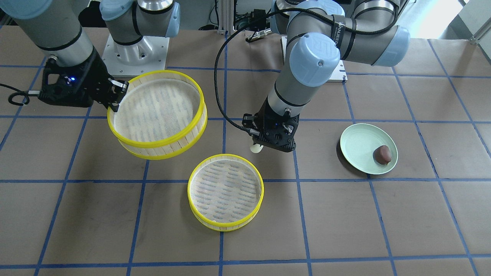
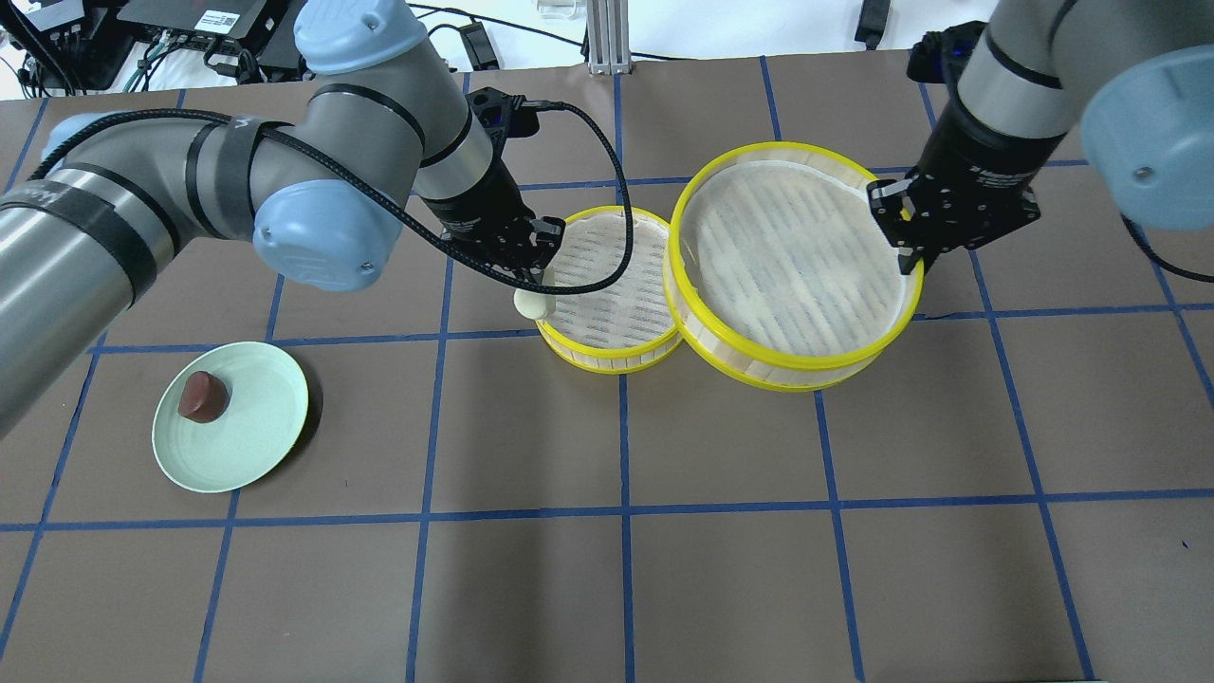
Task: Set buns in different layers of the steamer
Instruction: 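Lift the top tier aside with the right while the left drops the bun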
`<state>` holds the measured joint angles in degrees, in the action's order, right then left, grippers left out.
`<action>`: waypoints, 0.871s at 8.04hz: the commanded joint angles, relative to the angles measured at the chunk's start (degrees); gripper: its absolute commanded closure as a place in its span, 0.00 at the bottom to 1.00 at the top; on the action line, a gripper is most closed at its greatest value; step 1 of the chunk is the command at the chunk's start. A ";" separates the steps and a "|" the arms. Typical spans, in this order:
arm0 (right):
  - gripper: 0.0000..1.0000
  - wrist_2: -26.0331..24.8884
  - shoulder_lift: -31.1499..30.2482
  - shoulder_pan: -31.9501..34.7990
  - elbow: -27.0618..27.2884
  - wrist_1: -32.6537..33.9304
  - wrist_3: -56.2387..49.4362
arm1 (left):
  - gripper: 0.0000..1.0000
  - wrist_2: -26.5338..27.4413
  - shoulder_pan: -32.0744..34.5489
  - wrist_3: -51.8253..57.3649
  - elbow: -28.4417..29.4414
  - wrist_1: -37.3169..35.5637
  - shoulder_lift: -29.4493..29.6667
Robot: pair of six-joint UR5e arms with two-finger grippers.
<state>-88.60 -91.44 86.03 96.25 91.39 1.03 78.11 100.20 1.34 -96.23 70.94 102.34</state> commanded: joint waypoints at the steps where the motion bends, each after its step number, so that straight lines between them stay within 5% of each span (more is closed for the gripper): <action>1: 0.97 -4.01 -5.13 -4.29 -0.19 -5.68 -5.93 | 1.00 -4.27 0.79 -1.87 -0.01 -10.17 5.13; 6: 0.97 -4.56 -6.11 -5.00 -0.28 -8.67 -6.39 | 1.00 -7.89 2.20 -5.12 -0.01 -24.62 14.20; 7: 0.97 -4.83 -6.12 -5.00 -0.54 -10.94 -5.86 | 0.78 -7.80 2.20 -5.21 -0.01 -24.63 14.64</action>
<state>-93.06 -97.49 81.07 96.00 83.47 -5.35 70.74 102.35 -3.72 -96.24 47.29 115.56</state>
